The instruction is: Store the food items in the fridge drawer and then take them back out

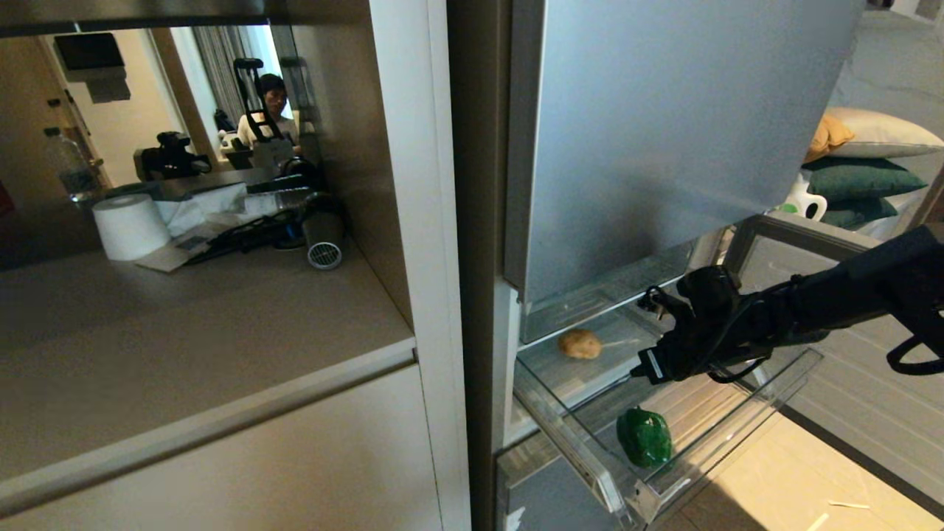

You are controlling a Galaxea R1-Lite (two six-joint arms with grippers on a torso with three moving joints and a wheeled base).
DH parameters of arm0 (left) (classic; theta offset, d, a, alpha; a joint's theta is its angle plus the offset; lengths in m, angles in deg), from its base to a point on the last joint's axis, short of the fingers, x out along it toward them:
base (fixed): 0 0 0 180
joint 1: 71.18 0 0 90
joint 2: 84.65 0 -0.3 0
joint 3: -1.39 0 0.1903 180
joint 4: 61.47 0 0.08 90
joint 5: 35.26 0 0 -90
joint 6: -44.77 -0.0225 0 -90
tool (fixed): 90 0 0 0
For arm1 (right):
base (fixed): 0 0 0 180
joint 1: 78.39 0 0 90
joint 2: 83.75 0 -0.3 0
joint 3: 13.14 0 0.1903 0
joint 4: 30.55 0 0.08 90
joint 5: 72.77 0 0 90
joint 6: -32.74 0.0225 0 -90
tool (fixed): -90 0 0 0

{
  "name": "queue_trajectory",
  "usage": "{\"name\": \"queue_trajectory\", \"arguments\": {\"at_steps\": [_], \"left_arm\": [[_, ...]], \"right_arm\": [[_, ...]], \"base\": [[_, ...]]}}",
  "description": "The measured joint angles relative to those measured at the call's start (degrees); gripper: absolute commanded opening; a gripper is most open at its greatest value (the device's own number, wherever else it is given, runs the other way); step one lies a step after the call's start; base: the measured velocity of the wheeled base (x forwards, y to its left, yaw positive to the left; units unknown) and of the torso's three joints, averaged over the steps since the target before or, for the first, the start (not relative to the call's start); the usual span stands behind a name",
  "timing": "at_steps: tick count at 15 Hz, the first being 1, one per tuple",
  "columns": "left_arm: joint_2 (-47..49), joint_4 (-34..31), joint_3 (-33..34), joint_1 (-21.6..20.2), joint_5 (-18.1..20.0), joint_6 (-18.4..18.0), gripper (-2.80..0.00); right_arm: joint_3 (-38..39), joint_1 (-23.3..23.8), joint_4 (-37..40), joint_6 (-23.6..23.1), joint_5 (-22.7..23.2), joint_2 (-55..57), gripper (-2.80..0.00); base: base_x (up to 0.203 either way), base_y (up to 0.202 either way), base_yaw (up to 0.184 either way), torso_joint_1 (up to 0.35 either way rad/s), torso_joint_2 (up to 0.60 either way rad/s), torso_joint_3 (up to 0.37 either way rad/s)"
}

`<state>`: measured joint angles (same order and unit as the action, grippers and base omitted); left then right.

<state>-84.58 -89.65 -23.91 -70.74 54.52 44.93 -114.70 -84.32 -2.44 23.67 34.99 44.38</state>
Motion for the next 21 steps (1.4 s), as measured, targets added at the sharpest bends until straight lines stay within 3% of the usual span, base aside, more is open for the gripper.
{"name": "queue_trajectory", "arguments": {"at_steps": [4, 5, 12, 21], "left_arm": [[0.00, 0.00, 0.00, 0.00, -0.04, 0.00, -2.80], [0.00, 0.00, 0.00, 0.00, 0.00, 0.00, -2.80], [0.00, 0.00, 0.00, 0.00, -0.02, 0.00, -2.80], [0.00, 0.00, 0.00, 0.00, -0.02, 0.00, -2.80]], "right_arm": [[-4.43, -0.89, 9.71, -1.56, -1.54, 0.98, -2.80], [-5.45, -0.92, 11.32, -1.78, -2.03, 1.33, 0.00], [-10.25, -1.66, 15.26, -1.00, -4.80, 3.51, 0.00], [-3.35, -3.15, 15.09, 1.06, -4.64, 1.88, 0.00]], "base": [[0.000, 0.000, 0.000, 0.000, 0.00, 0.000], [0.000, 0.000, 0.000, 0.000, 0.00, 0.000], [0.000, 0.000, 0.000, 0.000, 0.00, 0.000], [0.000, 0.000, 0.000, 0.000, 0.00, 0.000]]}}
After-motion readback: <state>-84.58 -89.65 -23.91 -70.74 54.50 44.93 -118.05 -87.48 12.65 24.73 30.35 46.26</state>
